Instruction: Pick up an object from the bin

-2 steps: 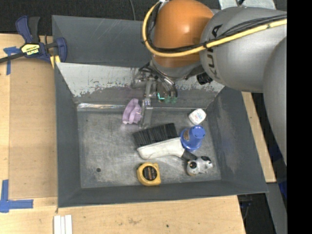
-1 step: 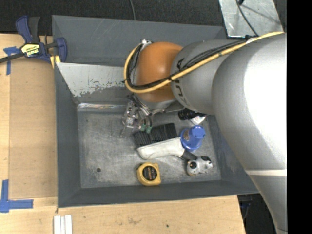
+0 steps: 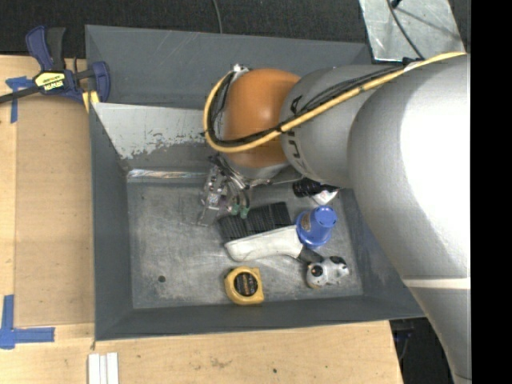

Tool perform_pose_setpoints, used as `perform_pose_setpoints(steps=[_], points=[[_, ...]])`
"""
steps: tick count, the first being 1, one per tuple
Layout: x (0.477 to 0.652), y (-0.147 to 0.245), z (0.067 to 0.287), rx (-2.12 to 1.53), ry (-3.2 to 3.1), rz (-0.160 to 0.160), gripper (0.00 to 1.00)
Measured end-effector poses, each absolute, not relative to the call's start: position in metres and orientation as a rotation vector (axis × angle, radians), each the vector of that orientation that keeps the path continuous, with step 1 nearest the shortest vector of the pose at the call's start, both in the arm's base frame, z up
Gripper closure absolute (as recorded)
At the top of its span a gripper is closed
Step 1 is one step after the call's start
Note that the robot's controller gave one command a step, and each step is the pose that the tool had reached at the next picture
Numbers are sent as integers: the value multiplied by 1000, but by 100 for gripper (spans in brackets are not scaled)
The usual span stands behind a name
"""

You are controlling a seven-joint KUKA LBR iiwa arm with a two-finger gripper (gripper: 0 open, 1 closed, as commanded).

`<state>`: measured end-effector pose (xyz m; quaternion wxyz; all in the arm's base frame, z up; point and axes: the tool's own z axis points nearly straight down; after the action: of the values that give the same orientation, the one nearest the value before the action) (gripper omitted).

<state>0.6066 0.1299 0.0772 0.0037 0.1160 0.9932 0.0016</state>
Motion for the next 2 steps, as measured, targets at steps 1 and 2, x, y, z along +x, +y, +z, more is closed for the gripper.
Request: perform_pose_setpoints(steps=[1,2], points=[[614,116,120,410,3118,-1,100],[599,123,288,609,3076,2,100]])
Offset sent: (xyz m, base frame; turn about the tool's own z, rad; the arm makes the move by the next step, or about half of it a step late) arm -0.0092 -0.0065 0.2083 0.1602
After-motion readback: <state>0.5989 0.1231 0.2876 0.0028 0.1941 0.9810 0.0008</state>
